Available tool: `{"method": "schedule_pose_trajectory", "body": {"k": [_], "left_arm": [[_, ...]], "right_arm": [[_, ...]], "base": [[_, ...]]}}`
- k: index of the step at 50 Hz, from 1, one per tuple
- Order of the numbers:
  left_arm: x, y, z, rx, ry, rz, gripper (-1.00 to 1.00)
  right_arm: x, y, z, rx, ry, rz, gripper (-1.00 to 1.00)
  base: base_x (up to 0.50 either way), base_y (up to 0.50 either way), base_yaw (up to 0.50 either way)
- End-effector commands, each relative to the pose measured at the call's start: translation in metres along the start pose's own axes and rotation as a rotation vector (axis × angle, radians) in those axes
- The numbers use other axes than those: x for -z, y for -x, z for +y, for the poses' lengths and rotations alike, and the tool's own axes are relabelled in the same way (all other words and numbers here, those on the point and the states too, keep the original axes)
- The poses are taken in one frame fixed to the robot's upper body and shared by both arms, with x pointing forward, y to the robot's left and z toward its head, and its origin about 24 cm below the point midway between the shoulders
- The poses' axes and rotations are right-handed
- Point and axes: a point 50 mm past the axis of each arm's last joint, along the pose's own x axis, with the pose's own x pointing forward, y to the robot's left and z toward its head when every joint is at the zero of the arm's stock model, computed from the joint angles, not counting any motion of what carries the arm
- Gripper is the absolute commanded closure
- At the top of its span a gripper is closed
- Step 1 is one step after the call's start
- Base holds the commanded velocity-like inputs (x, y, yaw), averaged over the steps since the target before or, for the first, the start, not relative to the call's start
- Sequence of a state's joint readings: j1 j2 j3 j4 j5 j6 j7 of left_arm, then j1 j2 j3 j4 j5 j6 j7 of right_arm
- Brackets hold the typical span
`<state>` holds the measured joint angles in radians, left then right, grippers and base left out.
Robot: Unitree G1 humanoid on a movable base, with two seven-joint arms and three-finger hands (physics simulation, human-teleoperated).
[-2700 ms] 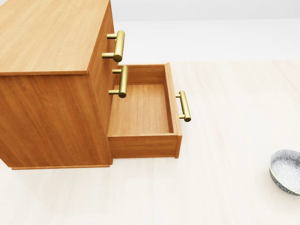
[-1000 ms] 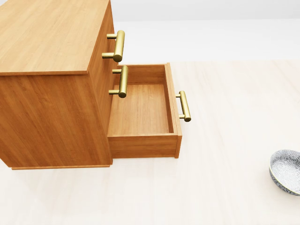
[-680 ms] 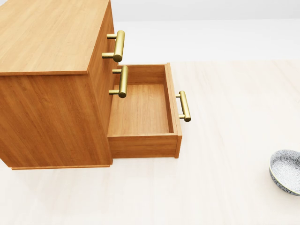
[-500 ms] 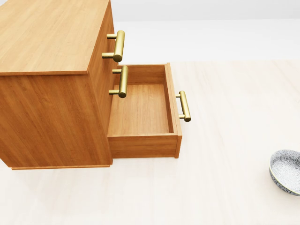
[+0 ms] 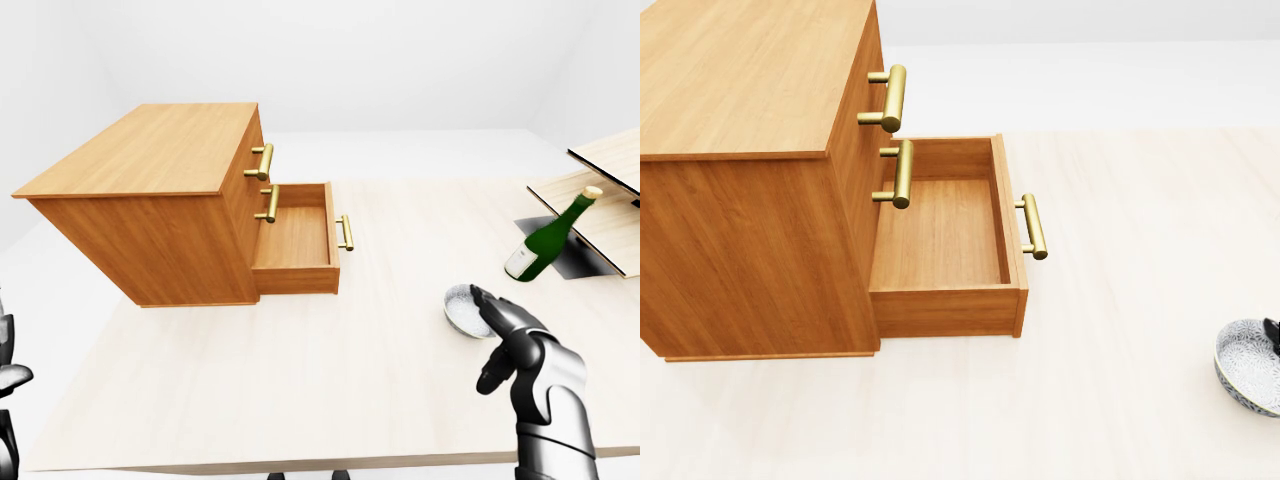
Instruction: Put the bowl on top of the cabinet.
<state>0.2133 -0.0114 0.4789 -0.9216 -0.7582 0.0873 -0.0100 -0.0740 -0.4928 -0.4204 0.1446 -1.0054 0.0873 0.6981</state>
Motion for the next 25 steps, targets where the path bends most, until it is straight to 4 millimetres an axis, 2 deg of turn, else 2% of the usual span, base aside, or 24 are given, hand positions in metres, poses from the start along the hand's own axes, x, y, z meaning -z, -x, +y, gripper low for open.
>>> {"method": "schedule_pose_trajectory", "body": {"k": [1,9,16,25], "left_arm": [[0.003,0.000,0.000,0.001,0.000,0.009,-1.00],[0.001,0.001,0.000,0.003,0.000,0.005,-1.00],[-0.002,0.001,-0.001,0.002,0.003,-0.005,-1.00],[-0.003,0.000,0.000,-0.002,0.004,-0.011,-1.00]], "right_arm": [[-0.004,-0.004,0.000,-0.011,0.010,-0.004,-1.00],[-0.003,-0.010,0.008,-0.057,-0.009,-0.006,-1.00],[-0.010,-0.011,0.004,-0.046,0.003,-0.026,-1.00],[-0.006,-0.014,0.014,-0.093,-0.031,-0.027,-1.00]], "base": [[0.00,0.00,0.00],[0.00,0.00,0.00],[0.00,0.00,0.00],[0.00,0.00,0.00]]}}
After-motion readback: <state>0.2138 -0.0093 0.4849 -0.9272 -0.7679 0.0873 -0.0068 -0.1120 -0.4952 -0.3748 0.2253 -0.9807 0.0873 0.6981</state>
